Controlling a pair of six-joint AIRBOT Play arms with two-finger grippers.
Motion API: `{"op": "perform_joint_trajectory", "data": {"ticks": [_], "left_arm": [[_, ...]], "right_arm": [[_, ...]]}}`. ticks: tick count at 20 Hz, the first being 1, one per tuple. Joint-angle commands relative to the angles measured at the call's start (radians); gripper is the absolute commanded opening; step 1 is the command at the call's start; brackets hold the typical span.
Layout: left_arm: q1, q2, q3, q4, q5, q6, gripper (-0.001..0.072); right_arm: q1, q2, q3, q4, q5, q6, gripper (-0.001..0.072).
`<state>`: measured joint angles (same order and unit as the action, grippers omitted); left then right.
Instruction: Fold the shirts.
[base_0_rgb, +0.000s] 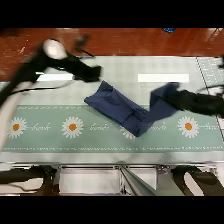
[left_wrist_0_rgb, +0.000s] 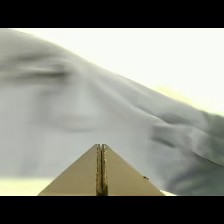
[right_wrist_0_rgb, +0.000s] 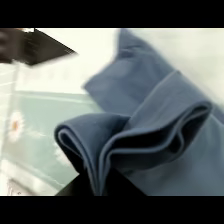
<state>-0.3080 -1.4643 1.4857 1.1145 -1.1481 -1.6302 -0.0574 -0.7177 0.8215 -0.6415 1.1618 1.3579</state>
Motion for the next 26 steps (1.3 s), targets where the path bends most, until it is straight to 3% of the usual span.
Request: {"op": "perform_joint_trajectory", "data": {"ticks": [1, 6, 11, 12, 13, 16, 20, 23, 26], "left_arm": [[0.177, 0.294, -0.171, 0.129, -0.003, 0.008, 0.0015], [0.225, 0.690, -0.526, 0.124, 0.063, -0.018, 0.0015], [0.197, 0.835, -0.767, 0.094, 0.083, -0.025, 0.0015], [0.197, 0.833, -0.795, 0.072, 0.086, -0.025, 0.0015], [0.197, 0.829, -0.822, 0.052, 0.103, -0.025, 0.0015], [0.197, 0.827, -0.884, -0.003, 0.188, -0.025, 0.0015], [0.198, 0.821, -0.895, -0.008, 0.225, -0.025, 0.0015], [0.197, 0.821, -0.895, -0.008, 0.224, -0.025, 0.0015], [0.197, 0.821, -0.895, -0.009, 0.224, -0.025, 0.0015]], "right_arm": [[0.220, -0.254, 0.097, 0.042, -0.204, -0.055, 0.0026], [0.406, -0.721, 0.413, 0.047, -0.305, -0.069, 0.0026], [0.476, -1.013, 0.606, 0.089, -0.326, -0.027, 0.0028], [0.488, -1.046, 0.629, 0.100, -0.332, -0.027, 0.0163], [0.495, -1.068, 0.644, 0.103, -0.341, -0.030, 0.0420], [0.467, -1.066, 0.668, 0.121, -0.283, -0.035, 0.0410], [0.309, -0.946, 0.686, 0.067, -0.007, -0.034, 0.0409], [0.192, -0.737, 0.645, -0.205, 0.118, 0.027, 0.0409], [0.159, -0.449, 0.361, -0.579, -0.003, 0.218, 0.0409]]}}
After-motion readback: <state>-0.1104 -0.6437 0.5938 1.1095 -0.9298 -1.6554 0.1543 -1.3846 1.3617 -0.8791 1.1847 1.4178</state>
